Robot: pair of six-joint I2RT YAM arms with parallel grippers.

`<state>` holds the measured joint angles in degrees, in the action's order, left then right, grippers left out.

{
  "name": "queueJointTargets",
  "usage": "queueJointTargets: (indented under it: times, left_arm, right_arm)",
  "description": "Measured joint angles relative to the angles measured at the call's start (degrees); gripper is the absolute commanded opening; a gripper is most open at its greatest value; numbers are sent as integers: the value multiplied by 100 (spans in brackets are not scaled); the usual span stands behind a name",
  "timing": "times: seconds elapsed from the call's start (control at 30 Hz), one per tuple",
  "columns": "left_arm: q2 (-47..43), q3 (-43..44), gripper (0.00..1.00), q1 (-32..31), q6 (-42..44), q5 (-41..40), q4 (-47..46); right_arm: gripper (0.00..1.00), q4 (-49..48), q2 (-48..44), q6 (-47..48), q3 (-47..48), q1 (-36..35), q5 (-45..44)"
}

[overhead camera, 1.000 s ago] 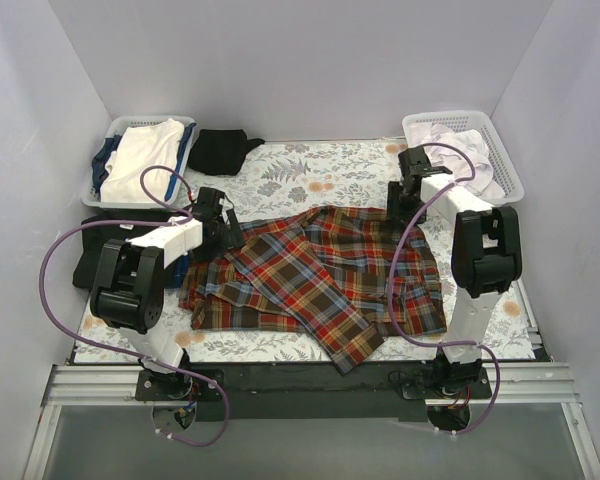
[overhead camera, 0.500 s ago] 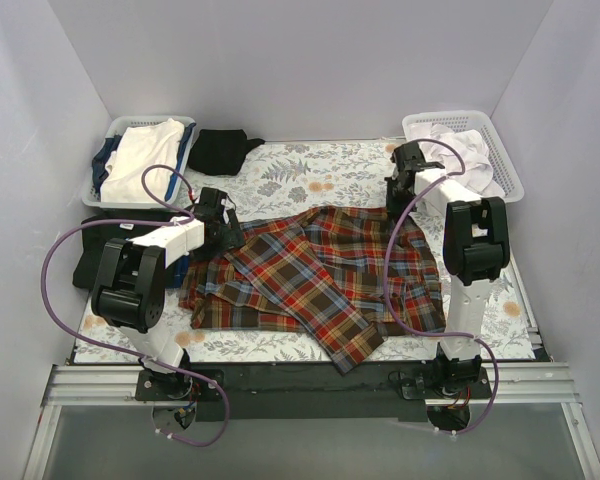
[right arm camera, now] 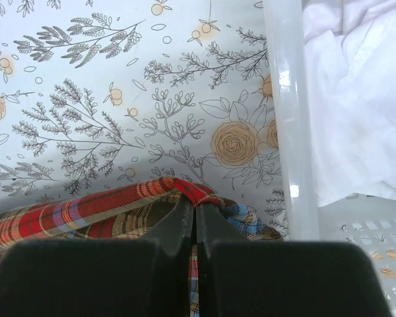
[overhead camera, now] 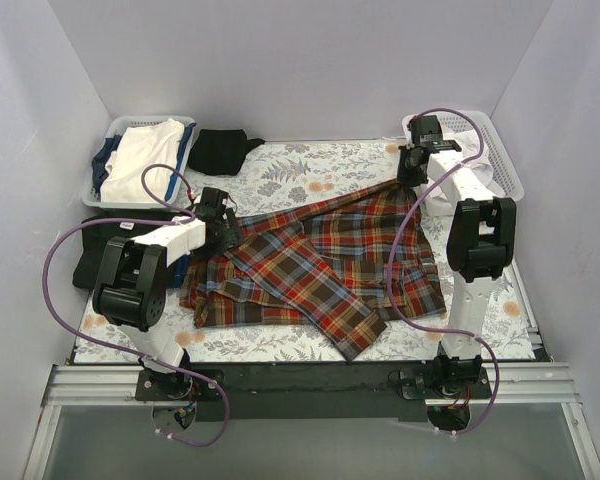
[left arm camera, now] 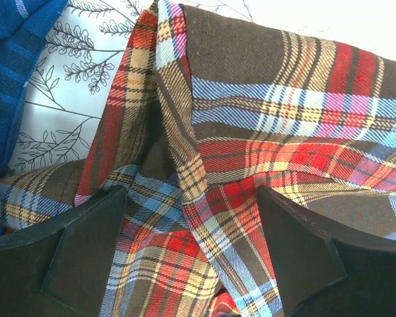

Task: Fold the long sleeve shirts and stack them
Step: Fold the shirt

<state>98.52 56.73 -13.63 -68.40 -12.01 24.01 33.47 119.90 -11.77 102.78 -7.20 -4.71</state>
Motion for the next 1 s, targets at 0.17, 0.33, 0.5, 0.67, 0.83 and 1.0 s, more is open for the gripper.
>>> queueJointTargets:
  times: [0.17,0.33,0.5,0.67,0.83,1.0]
  left_arm:
    - [-105,28,86,9,26,90,-7]
    - [-201,-17,86,79,9,238,-15]
    - [-190,-39,74,92,-103,289,-109]
    - [-79,48,62,125,-238,295,-203]
    - [-37,120,78,127,-337,330,-216]
    - [-96,162,83,111,-450,149,-2]
  right_arm:
    - [1,17,175,2,24,33,103]
    - [2,48,262,0,24,35,203]
    - [2,48,262,-4,24,33,308]
    - [2,50,262,-13,20,35,358]
    - [2,50,262,-33,15,35,365]
    - [2,52,262,-50,-7,35,367]
